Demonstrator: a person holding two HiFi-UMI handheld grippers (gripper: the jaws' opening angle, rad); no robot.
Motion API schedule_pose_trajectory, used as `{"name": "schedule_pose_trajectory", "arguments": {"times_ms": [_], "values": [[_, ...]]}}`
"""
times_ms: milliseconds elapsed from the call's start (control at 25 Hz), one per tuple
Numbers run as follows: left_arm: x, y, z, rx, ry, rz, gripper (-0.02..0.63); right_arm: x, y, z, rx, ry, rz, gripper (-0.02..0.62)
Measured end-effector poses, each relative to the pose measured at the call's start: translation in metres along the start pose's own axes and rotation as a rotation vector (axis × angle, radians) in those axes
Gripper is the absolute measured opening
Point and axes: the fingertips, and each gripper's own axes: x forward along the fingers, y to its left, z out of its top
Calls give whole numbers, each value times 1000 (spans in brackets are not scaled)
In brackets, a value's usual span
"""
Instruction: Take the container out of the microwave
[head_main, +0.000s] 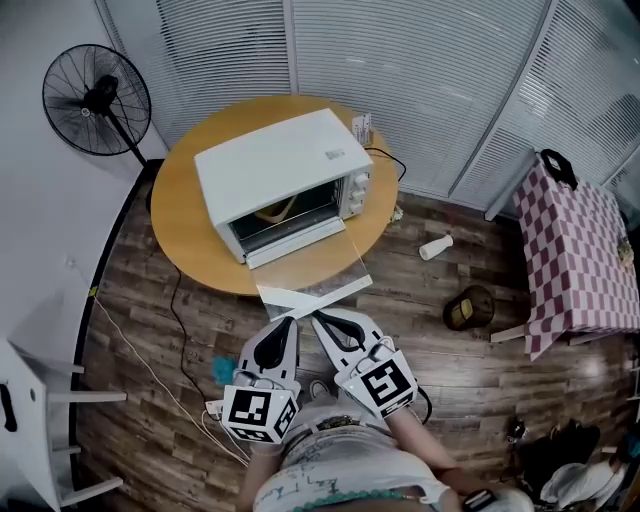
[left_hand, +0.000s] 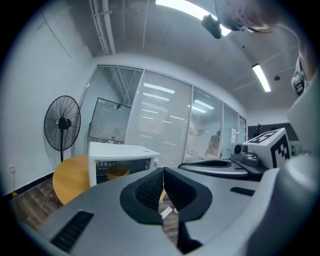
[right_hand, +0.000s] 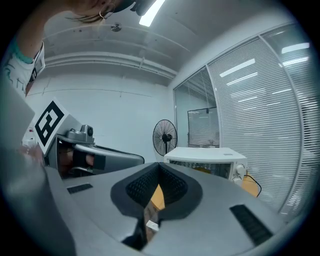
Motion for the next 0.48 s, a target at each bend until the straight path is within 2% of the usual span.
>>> {"name": "schedule_pose_trajectory", "arguments": {"times_ms": [480], "values": [[66,10,31,0,-50,77,15,36,-65,22,-24,-37,91,-8]]}}
